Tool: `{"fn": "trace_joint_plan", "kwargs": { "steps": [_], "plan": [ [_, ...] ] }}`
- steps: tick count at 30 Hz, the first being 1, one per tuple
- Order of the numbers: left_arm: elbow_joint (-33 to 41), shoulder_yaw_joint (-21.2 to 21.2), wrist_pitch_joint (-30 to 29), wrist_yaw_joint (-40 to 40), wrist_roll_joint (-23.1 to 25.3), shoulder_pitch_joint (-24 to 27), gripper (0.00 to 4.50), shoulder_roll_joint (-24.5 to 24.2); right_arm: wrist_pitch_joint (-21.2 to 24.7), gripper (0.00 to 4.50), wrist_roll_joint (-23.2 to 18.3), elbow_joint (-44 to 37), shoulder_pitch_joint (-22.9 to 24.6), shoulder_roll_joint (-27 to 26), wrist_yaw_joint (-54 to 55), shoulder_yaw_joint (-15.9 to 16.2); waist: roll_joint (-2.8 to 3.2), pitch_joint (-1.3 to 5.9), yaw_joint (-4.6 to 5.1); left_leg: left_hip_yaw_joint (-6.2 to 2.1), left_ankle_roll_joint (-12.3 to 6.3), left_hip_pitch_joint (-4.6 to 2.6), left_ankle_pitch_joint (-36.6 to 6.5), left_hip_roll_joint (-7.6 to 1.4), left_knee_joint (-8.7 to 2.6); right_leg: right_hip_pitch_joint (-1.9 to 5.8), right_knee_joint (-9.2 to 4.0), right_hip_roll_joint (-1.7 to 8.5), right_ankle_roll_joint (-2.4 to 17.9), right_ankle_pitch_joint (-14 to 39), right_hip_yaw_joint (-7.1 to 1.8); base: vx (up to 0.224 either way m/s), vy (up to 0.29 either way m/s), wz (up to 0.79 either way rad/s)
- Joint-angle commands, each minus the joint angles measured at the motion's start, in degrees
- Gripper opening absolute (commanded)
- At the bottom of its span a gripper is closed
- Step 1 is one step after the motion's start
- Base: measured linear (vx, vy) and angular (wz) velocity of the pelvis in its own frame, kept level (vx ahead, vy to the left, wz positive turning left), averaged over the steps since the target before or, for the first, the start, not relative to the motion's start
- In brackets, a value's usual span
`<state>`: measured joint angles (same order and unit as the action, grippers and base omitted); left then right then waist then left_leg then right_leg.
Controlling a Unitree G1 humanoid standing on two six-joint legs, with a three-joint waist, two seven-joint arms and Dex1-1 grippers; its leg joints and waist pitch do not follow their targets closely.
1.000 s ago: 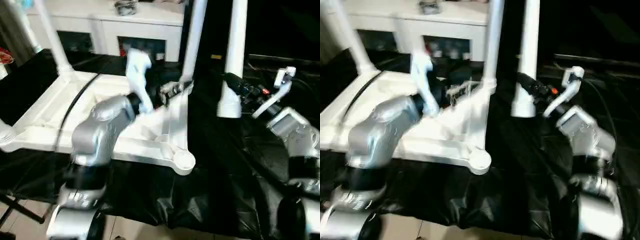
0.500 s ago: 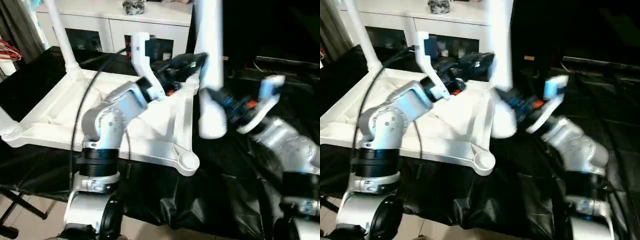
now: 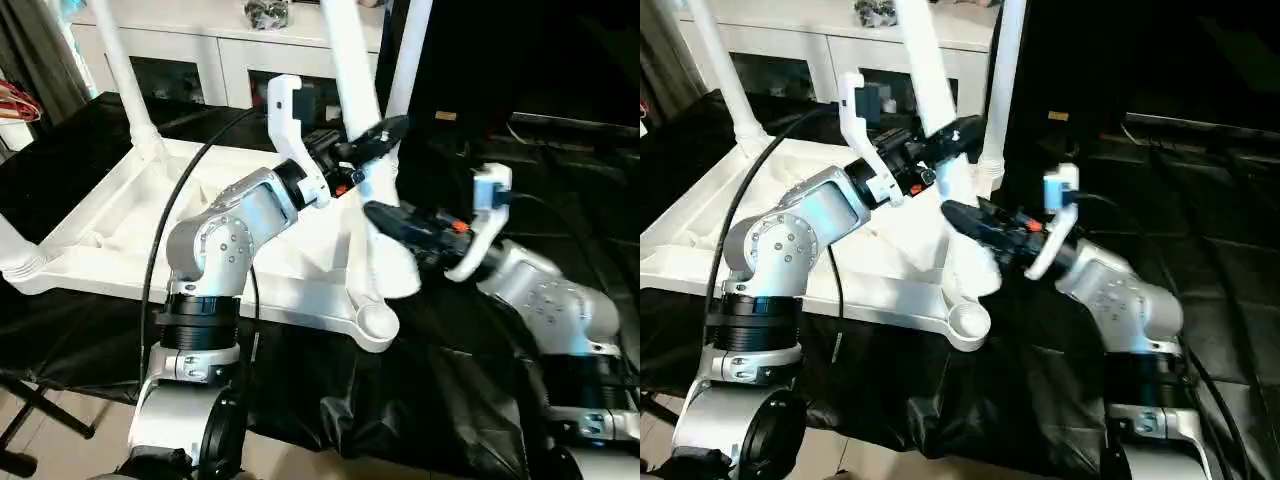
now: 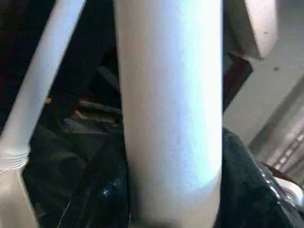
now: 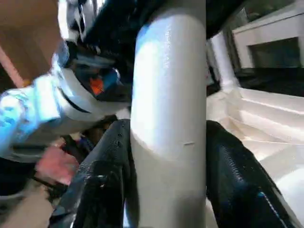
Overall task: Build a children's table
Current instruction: Pick table leg
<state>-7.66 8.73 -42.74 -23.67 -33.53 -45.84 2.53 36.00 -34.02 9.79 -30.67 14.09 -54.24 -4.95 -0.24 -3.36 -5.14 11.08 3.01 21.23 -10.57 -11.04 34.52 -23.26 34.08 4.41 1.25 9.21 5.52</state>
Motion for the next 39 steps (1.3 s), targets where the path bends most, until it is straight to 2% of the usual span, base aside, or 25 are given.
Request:
{"fn": "trace_joint_plan", "kwargs": {
  "steps": [1,3,5,8,10,11,13,18,19,21,22,23,24,25,27,28,30,32,33,34,35,36,39],
  "plan": [
    [-0.58,-1.03,-0.68,4.38,2.91,-1.24,1.97,0.69,-2.76,1.85,5.47,0.35,-1.59,-0.88,4.06,3.95,-0.65,4.31,0.07,-1.13,-1.94,-0.51,-7.22,-1.90,-3.52,3.28,-4.64,3.89,7.09,18.49,-2.62,0.000,0.000,0.00],
    [-1.39,-0.59,-0.36,7.32,3.96,-1.24,1.90,1.40,-5.29,1.85,9.13,0.77,-2.04,-2.13,6.69,6.56,-0.59,4.25,0.15,-1.12,-1.71,-0.55,-7.71,-1.91,-3.51,3.12,-4.76,3.94,6.72,19.31,-2.65,0.000,0.000,0.00],
    [-1.86,-0.20,-0.14,8.75,4.26,-1.29,1.88,1.87,-5.82,1.84,10.17,1.33,-2.53,-3.06,8.32,7.23,-0.54,4.22,0.22,-1.16,-1.62,-0.59,-8.10,-1.88,-3.57,3.07,-4.81,3.94,6.41,20.00,-2.66,0.000,0.000,0.00],
    [-4.49,0.37,2.68,14.09,7.28,-1.59,1.86,2.50,-8.71,1.84,13.34,3.20,-4.84,-6.83,13.50,9.03,-0.41,4.26,0.41,-1.31,-1.45,-0.57,-8.36,-1.97,-3.72,3.05,-4.84,3.88,6.38,19.47,-2.62,0.000,0.000,0.00],
    [-5.10,0.58,3.20,15.41,7.91,-1.63,1.86,2.43,-9.71,1.84,14.17,3.54,-5.41,-7.55,14.58,9.41,-0.36,4.28,0.36,-1.27,-1.18,-0.78,-8.95,-1.98,-3.76,3.03,-4.82,3.96,6.35,19.15,-2.71,0.000,0.000,0.00],
    [-5.45,0.69,3.67,16.36,8.49,-1.64,1.86,2.28,-10.21,1.84,14.63,3.51,-5.79,-7.96,15.06,9.77,-0.35,4.29,0.33,-1.26,-1.29,-0.66,-8.79,-1.99,-3.76,3.05,-4.76,3.97,6.46,18.60,-2.75,0.000,0.000,0.00],
    [-5.65,0.66,4.20,17.44,9.47,-1.59,1.86,2.04,-10.60,1.84,15.03,3.37,-6.20,-8.58,15.65,10.10,-0.22,4.38,0.24,-1.27,-1.46,-0.82,-8.12,-2.16,-3.80,3.00,-4.41,3.88,7.45,15.55,-2.86,0.000,0.000,0.00],
    [-5.60,0.74,4.80,17.09,9.69,-1.62,1.86,1.90,-11.64,1.84,16.22,3.08,-6.49,-9.56,16.41,10.74,-0.26,4.43,0.20,-1.21,-1.89,-0.62,-7.26,-2.13,-3.73,3.23,-4.01,3.99,8.64,12.97,-2.96,0.000,0.000,0.00],
    [-5.19,0.26,4.89,15.35,9.22,-1.58,1.86,1.48,-11.34,1.84,15.79,3.23,-6.67,-9.76,16.27,10.30,-0.29,4.33,0.25,-1.20,-1.95,-0.55,-7.63,-2.03,-3.75,3.28,-4.17,4.03,8.56,13.86,-2.94,0.000,0.000,0.00],
    [-3.09,-2.48,4.95,8.18,7.79,-0.83,1.86,-0.76,-10.05,2.40,13.78,3.61,-6.88,-8.75,14.30,8.96,-0.26,4.27,0.25,-1.21,-1.94,-0.62,-7.95,-1.99,-3.81,3.22,-4.29,4.07,8.12,15.22,-2.95,0.000,0.000,0.00],
    [-2.46,-3.11,4.83,6.47,7.41,-0.57,1.86,-1.38,-9.61,2.54,13.31,3.69,-6.87,-8.33,13.67,8.64,-0.36,4.28,0.28,-1.21,-1.88,-0.60,-8.01,-2.04,-3.86,3.27,-4.28,4.09,7.96,15.56,-2.96,0.000,0.000,0.00],
    [-0.71,-4.43,3.89,1.76,5.84,0.14,1.86,-3.17,-8.08,2.57,11.88,3.69,-6.73,-6.87,11.08,7.95,-0.21,4.27,0.23,-1.22,-1.91,-0.72,-8.34,-2.07,-3.88,3.24,-4.33,4.10,7.79,15.95,-2.96,0.000,0.000,0.00],
    [-0.16,-4.76,3.46,0.24,5.19,0.34,1.86,-3.79,-7.51,2.64,11.35,3.64,-6.66,-6.34,10.06,7.77,-0.13,4.26,0.29,-1.23,-2.02,-0.63,-8.35,-2.19,-3.91,3.30,-4.14,4.16,8.29,15.48,-3.04,0.000,0.000,0.00],
    [0.61,-5.23,2.93,-2.06,4.29,0.62,1.86,-4.75,-6.31,2.75,10.30,3.58,-6.56,-5.49,8.18,7.57,0.02,4.29,0.31,-1.16,-1.86,-0.84,-8.41,-2.25,-3.83,3.13,-4.03,4.05,8.91,14.61,-3.04,0.000,0.000,0.00],
    [1.69,-5.91,1.97,-6.19,2.73,0.97,1.86,-6.52,-4.19,2.96,8.24,2.93,-6.00,-3.53,3.37,7.85,0.05,4.28,0.21,-1.12,-1.83,-0.89,-8.38,-2.30,-3.83,3.14,-3.92,4.01,9.62,13.79,-3.09,0.000,0.000,0.00],
    [3.07,-6.91,0.92,-11.71,0.85,1.45,1.86,-8.89,-1.71,3.00,6.15,1.48,-5.03,-0.73,-3.00,9.01,0.10,4.33,0.03,-1.09,-2.12,-1.02,-8.52,-2.19,-3.77,3.28,-3.84,3.90,10.02,13.29,-3.06,0.000,0.000,0.00],
    [4.86,-7.80,-0.25,-17.53,-1.61,1.99,1.86,-11.12,-0.19,3.20,4.85,0.64,-4.50,1.37,-7.51,9.83,0.05,4.29,-0.02,-1.13,-2.53,-0.78,-8.14,-2.26,-3.79,3.50,-3.63,3.95,10.35,12.50,-3.10,0.000,0.000,0.00],
    [5.85,-8.20,-0.54,-20.47,-2.81,2.32,1.86,-12.09,0.35,3.27,4.44,0.29,-4.30,2.38,-9.47,10.40,0.07,4.21,0.13,-1.08,-2.31,-0.72,-8.19,-2.23,-3.76,3.30,-3.66,3.99,10.76,12.69,-3.11,0.000,0.000,0.00],
    [6.59,-8.47,-0.60,-22.47,-3.62,2.58,1.86,-12.67,0.60,3.30,4.18,-0.12,-4.05,3.22,-11.07,11.00,-0.10,4.22,0.10,-1.14,-2.13,-0.73,-8.43,-2.23,-3.78,3.52,-3.71,4.11,10.74,13.69,-3.06,0.000,0.000,0.00],
    [8.48,-8.44,-1.61,-27.51,-6.81,3.18,1.86,-13.85,1.49,3.30,3.55,-0.85,-3.66,5.28,-14.92,12.79,-0.12,4.17,0.07,-1.06,-1.91,-0.74,-8.59,-2.27,-3.72,3.45,-3.75,4.24,10.86,14.42,-3.14,0.000,0.000,0.00],
    [8.48,-8.44,-1.61,-27.51,-6.81,3.18,1.86,-13.85,1.49,3.30,3.55,-0.85,-3.66,5.28,-14.92,12.79,-0.09,4.19,-0.01,-1.10,-1.81,-0.80,-8.53,-2.31,-3.76,3.53,-3.71,4.22,10.93,14.76,-3.08,0.000,0.000,0.00],
    [9.58,-8.10,-2.76,-30.46,-9.28,3.40,1.86,-14.46,2.05,3.30,3.15,-1.19,-3.52,6.58,-17.26,13.97,-0.05,4.06,0.06,-1.07,-1.71,-0.71,-8.76,-2.41,-3.79,3.38,-3.72,4.11,10.97,14.81,-3.19,0.000,0.000,0.00],
    [10.28,-7.40,-4.09,-31.50,-11.53,3.39,1.85,-14.21,2.18,2.98,3.30,-1.21,-3.45,7.22,-18.33,14.71,-0.15,3.99,0.16,-1.03,-1.44,-0.79,-9.74,-2.26,-3.73,3.30,-4.06,4.07,10.08,17.56,-3.14,0.000,0.000,0.00]
  ]
}}
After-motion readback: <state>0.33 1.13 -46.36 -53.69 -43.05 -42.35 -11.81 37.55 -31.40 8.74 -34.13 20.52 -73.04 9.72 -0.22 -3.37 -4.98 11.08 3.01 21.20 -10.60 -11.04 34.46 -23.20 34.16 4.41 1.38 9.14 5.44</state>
